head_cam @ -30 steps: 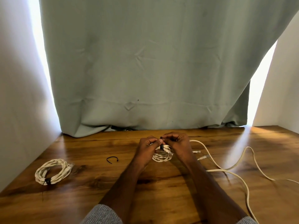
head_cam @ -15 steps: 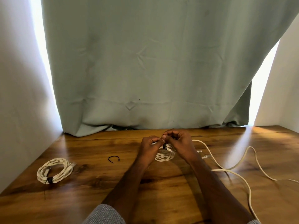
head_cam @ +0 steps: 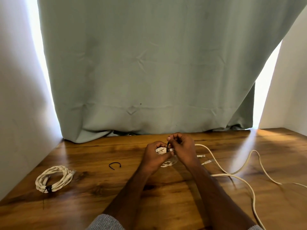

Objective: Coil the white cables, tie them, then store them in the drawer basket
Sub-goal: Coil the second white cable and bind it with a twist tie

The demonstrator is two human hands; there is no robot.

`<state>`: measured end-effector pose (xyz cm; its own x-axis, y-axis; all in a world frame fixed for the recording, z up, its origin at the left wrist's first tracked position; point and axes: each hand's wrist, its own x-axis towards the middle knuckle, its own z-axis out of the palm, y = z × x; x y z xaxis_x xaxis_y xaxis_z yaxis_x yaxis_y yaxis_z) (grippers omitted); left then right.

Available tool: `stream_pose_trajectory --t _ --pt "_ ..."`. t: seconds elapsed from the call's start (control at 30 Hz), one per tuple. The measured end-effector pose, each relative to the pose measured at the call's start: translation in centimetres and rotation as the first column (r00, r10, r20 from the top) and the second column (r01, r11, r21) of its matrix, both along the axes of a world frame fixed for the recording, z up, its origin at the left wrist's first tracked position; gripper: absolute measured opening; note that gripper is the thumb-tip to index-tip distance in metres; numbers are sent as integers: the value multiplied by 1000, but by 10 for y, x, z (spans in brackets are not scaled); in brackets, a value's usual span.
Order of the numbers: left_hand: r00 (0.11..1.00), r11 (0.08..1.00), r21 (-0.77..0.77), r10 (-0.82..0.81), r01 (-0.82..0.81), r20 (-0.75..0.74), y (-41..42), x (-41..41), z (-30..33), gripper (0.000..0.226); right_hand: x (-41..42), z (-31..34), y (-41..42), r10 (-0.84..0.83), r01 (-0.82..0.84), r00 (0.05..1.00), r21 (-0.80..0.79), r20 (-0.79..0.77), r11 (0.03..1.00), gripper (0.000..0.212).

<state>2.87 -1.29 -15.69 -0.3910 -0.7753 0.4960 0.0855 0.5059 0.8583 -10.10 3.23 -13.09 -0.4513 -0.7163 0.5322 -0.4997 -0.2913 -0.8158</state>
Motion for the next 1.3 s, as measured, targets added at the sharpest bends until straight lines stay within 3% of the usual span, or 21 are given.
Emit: stream_pose_trajectory --t 0.2,0.37,0.6,0.73,0.87,1.07,1.2,1.3 --pt "999 997 69 32 -33 12 -2 2 -1 17 0 3 3 -19 20 999 -36 34 999 9" --pt "1000 998 65 -24 26 -20 6 1 3 30 5 10 9 40 -35 998 -116 39 993 8" --pt "1000 996 -84 -3 4 11 12 2 6 34 6 11 12 90 -96 995 -181 -38 979 8" --pt "1000 996 -85 -1 3 22 13 3 6 32 2 9 10 71 -84 995 -213 -68 973 6" --pt "1000 991 -137 -1 0 -6 16 2 8 29 1 9 8 90 -97 995 -220 -40 971 8" --pt "1000 997 -81 4 -5 -5 18 1 6 16 -1 17 11 117 -93 990 -260 78 961 6" --pt "998 985 -159 63 -60 12 13 0 5 10 -1 13 10 144 -117 985 -251 94 961 7" --pt "986 970 -182 164 -159 14 4 1 3 23 1 10 7 152 -139 988 -232 39 963 11"
